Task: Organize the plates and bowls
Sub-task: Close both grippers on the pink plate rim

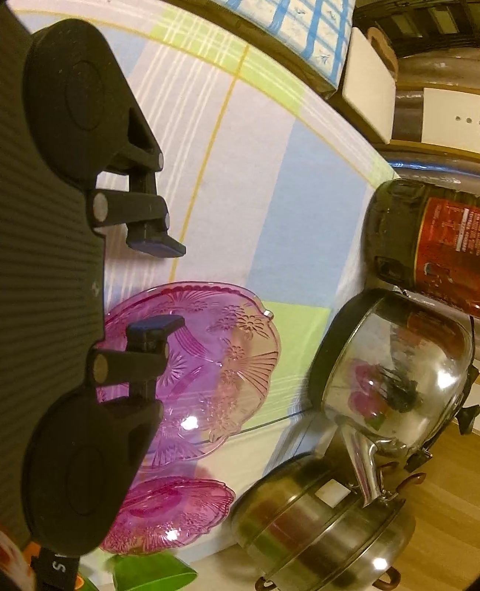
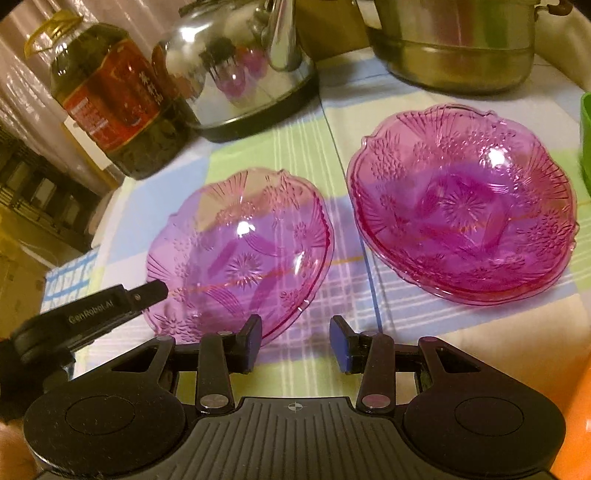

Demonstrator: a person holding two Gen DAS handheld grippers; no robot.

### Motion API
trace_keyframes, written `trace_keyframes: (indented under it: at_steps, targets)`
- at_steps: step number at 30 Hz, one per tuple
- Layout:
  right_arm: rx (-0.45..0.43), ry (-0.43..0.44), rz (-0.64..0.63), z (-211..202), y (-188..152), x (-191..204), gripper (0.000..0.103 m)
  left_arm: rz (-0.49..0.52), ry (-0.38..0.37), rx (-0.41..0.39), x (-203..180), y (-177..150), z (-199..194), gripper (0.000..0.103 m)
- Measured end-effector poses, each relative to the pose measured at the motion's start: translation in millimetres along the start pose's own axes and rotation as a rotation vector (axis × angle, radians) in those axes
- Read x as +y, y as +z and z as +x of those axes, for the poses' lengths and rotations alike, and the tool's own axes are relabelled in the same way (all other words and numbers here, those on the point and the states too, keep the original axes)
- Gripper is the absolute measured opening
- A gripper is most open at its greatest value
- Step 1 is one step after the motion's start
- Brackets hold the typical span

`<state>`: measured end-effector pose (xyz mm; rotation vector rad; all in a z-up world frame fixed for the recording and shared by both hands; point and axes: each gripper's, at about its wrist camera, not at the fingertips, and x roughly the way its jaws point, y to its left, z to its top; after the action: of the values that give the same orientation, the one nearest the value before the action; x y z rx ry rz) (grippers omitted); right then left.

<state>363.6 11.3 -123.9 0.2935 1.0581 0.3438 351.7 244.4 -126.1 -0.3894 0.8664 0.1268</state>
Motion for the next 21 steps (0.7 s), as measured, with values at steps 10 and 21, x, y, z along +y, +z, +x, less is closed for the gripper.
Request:
trace_keyframes:
  at_steps: [10,21]
  targets:
    - [0.006,0.025,0.038,11,2,-4,0.042,-0.003,-0.027,0.035,-2,-2,5,0.01]
    - [0.006,0.046,0.034,15,5,-4,0.023,0.009,-0.027,0.056,-4,-3,3,0.01]
